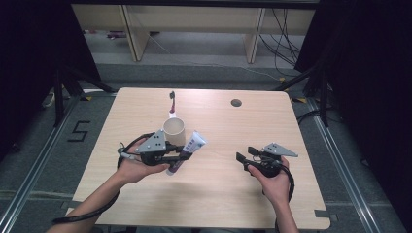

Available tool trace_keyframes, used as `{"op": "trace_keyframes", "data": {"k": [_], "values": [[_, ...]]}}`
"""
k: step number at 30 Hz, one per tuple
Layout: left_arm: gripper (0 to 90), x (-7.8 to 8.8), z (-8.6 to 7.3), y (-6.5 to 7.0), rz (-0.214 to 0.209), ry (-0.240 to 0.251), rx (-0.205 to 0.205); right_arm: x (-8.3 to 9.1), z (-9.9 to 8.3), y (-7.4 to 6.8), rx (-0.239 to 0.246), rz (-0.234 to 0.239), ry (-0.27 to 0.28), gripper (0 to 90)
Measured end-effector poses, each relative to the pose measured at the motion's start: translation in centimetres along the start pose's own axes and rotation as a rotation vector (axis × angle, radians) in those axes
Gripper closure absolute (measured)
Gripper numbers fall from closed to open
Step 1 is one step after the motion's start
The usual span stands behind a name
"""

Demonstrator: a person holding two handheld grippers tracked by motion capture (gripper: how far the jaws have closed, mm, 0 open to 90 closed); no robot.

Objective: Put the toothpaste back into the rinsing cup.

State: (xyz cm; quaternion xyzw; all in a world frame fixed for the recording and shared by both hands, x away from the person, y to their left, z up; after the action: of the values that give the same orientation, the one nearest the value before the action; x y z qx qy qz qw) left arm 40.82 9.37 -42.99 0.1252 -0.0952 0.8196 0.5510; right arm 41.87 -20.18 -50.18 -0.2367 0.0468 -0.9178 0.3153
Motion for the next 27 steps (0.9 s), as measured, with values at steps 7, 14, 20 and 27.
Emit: {"op": "trace_keyframes", "data": {"k": [7,14,20,27], "values": [[73.2,0.6,0.5,-1.0,0.080,0.119,0.070,0.0,-0.1,-0.2,-0.016,0.006,-0.006,38.2],[73.3,1.0,0.7,-2.0,0.132,0.185,0.103,-0.1,-0.1,0.0,0.005,0.006,-0.002,38.2],[73.4,1.2,0.8,-2.7,0.172,0.219,0.109,-0.1,-0.1,0.1,0.011,0.003,-0.006,38.2],[73.4,1.4,1.4,-3.5,0.197,0.273,0.129,-0.1,-0.1,0.1,0.009,0.007,-0.001,38.2]]}}
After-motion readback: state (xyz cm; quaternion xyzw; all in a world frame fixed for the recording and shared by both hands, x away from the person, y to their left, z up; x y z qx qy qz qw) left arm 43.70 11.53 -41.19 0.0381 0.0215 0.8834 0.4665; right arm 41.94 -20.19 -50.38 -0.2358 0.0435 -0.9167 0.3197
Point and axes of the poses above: each handheld gripper's, and its own axes: x roughly backward along the jaws, z roughly out of its top, y roughly to its right, the point moved 5 cm from there along -x, roughly forward along the jaws, and after that the axes turned 2 degrees about x, right-handed, at the moved point
